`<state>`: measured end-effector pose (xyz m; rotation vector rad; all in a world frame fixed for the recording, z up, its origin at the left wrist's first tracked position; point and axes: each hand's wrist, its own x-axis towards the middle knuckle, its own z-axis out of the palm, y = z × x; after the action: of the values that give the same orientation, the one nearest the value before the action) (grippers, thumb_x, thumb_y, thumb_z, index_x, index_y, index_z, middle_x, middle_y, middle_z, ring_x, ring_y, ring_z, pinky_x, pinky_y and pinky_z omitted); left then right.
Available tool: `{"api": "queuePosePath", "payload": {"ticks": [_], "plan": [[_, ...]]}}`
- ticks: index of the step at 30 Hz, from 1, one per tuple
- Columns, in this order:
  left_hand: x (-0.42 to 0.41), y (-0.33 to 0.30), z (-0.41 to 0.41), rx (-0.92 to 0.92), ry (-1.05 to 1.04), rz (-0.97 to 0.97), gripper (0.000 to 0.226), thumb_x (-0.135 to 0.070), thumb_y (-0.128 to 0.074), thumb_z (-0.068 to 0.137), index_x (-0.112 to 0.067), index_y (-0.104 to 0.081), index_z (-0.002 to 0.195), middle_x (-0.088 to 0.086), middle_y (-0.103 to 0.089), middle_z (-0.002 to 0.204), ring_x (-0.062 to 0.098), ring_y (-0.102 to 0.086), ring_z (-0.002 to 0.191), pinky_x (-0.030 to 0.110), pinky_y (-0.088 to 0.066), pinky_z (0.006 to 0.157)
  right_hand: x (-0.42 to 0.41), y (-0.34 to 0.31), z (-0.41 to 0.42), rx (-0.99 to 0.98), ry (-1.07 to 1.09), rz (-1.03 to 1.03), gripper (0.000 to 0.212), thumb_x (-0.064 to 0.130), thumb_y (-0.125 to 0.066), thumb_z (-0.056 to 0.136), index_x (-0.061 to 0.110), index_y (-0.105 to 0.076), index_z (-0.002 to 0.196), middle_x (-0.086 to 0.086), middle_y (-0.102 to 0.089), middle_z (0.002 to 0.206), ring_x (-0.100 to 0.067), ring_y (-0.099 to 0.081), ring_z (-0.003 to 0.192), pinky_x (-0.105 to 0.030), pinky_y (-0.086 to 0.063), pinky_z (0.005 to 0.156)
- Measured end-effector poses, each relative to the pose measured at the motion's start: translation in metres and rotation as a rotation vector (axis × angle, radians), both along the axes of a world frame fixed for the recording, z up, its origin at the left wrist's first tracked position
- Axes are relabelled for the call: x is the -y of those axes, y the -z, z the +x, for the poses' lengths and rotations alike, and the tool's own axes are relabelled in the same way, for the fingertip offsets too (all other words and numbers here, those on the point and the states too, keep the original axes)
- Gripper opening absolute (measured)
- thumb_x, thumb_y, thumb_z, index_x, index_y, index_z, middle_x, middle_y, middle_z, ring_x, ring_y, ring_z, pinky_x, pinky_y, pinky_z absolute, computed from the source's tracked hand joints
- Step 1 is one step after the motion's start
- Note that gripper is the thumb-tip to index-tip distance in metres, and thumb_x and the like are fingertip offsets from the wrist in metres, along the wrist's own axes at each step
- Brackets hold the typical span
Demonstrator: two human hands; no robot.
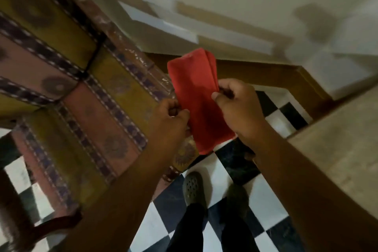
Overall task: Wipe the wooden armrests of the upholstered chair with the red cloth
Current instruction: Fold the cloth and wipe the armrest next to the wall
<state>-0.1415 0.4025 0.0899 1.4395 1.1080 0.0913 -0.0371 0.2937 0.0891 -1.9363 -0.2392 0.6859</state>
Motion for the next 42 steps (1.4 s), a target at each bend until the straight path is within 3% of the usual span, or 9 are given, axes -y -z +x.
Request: {"api": "queuePosePath", "payload": {"ticks": [9,12,17,22,25,28,35,39,42], "plan": [[-0.068,0.042,0.000,0.094,-0.303,-0.140,0.021,-0.007,-0.051,0.101,-0.009,-0.059,0.120,0.004,-0.066,0.093,0.006,-0.067,0.064,0.031,-0.060,0.061,-0.112,0.040,0.015,0.358,-0.213,-0.214,0.018,0.013,-0.055,0.098,0.012,-0.068,0.111,0.007,-0.060,0.092,0.001,-0.051,0.073,-0.009,-0.033,0.063],[-0.075,0.060,-0.003,0.072,-0.325,-0.220,0.021,-0.010,-0.054,0.101,-0.008,-0.058,0.122,0.005,-0.065,0.095,0.009,-0.067,0.071,0.036,-0.062,0.070,-0.121,0.053,0.008,0.398,-0.247,-0.321,0.025,0.015,-0.052,0.099,0.012,-0.064,0.121,-0.007,-0.064,0.114,-0.020,-0.062,0.104,-0.024,-0.046,0.081],[-0.084,0.071,-0.016,0.123,-0.332,-0.270,0.010,-0.020,-0.057,0.100,-0.016,-0.065,0.102,0.001,-0.076,0.086,0.012,-0.074,0.073,0.027,-0.060,0.062,-0.127,0.052,-0.017,0.814,-0.435,-0.322,0.058,0.034,-0.039,0.094,0.006,-0.038,0.145,-0.022,-0.042,0.150,-0.040,-0.036,0.143,-0.052,-0.035,0.112],[-0.115,0.107,-0.036,-0.183,0.095,0.447,0.029,-0.032,-0.055,0.100,-0.019,-0.061,0.125,0.007,-0.064,0.128,0.021,-0.063,0.110,0.034,-0.051,0.090,-0.140,0.072,-0.009,0.888,-0.868,-0.487,0.067,0.040,-0.030,0.105,0.004,-0.007,0.156,-0.021,-0.002,0.166,-0.038,0.001,0.154,-0.057,-0.019,0.122],[-0.158,0.146,-0.053,-0.411,0.637,0.822,0.071,-0.051,-0.049,0.097,-0.017,-0.027,0.155,0.011,-0.026,0.163,0.032,-0.021,0.151,0.045,-0.023,0.119,-0.146,0.075,0.000,0.918,-0.938,-0.490,0.068,0.037,-0.035,0.104,0.002,-0.010,0.156,-0.021,-0.004,0.166,-0.039,-0.001,0.153,-0.058,-0.028,0.119],[-0.208,0.182,-0.063,-0.555,0.976,1.053,0.094,-0.078,-0.030,0.088,-0.022,-0.001,0.158,0.012,0.001,0.168,0.036,0.005,0.153,0.055,-0.004,0.123,-0.157,0.081,0.011,1.033,-1.051,-0.494,0.070,0.034,-0.039,0.103,0.001,-0.007,0.156,-0.021,-0.002,0.166,-0.041,0.004,0.153,-0.059,-0.028,0.118],[-0.234,0.231,-0.070,-0.398,0.898,1.104,0.105,-0.091,-0.028,0.079,-0.026,-0.012,0.159,0.010,-0.015,0.167,0.035,-0.010,0.153,0.062,-0.016,0.120,-0.202,0.089,0.027,0.862,-0.858,-0.318,0.070,0.039,-0.032,0.103,0.017,0.007,0.157,-0.005,0.012,0.167,-0.024,0.008,0.153,-0.042,-0.006,0.116],[-0.235,0.238,-0.075,-0.348,0.859,1.114,0.105,-0.091,-0.030,0.079,-0.026,-0.012,0.159,0.009,-0.014,0.167,0.034,-0.010,0.154,0.062,-0.017,0.119,-0.197,0.090,0.019,0.635,-0.648,-0.307,0.069,0.051,-0.023,0.101,0.024,0.008,0.156,-0.002,0.002,0.168,-0.019,-0.010,0.151,-0.036,-0.012,0.114],[-0.236,0.241,-0.074,-0.322,0.856,1.115,0.105,-0.091,-0.030,0.079,-0.026,-0.015,0.159,0.009,-0.017,0.166,0.034,-0.011,0.153,0.062,-0.018,0.119,-0.190,0.087,0.011,0.787,-0.708,-0.363,0.066,0.043,-0.025,0.102,0.017,0.003,0.156,-0.009,0.000,0.168,-0.027,-0.007,0.153,-0.040,-0.019,0.115]]}}
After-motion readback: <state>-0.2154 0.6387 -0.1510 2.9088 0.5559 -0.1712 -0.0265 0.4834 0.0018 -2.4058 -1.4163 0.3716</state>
